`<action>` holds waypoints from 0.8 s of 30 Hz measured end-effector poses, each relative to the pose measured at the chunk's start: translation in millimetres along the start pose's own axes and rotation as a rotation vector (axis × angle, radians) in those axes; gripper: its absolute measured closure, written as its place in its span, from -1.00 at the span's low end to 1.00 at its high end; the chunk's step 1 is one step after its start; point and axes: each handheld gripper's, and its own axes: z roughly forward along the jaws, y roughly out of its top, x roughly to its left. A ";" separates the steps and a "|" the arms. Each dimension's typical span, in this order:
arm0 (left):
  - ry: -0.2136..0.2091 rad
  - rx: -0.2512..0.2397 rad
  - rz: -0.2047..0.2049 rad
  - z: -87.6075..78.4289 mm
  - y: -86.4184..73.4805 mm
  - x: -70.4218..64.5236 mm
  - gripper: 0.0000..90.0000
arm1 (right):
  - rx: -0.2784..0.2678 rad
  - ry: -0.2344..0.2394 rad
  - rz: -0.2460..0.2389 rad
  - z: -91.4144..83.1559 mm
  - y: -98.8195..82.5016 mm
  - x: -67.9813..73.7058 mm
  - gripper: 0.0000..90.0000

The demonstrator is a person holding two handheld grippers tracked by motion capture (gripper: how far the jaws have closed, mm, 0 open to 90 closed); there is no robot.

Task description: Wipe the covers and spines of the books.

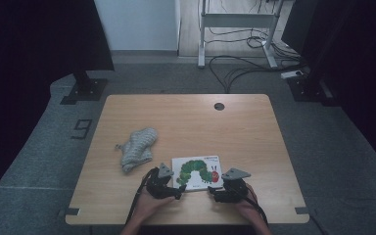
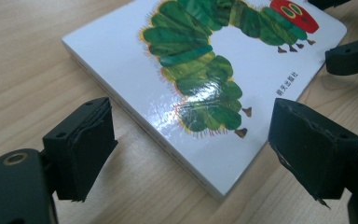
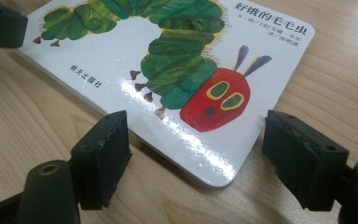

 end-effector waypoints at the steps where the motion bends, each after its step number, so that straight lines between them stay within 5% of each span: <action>1: -0.005 0.004 0.000 0.8 -0.8 -0.9 -0.66 | 0.000 0.000 0.000 0.0 0.0 0.0 -0.50; 10: -0.005 0.030 0.005 7.9 -7.2 -8.1 -0.72 | 0.001 -0.001 -0.001 0.0 0.0 0.2 -0.50; 24: 0.066 0.035 0.060 14.5 -8.6 -20.9 -0.83 | 0.002 -0.003 -0.003 0.1 0.1 0.5 -0.51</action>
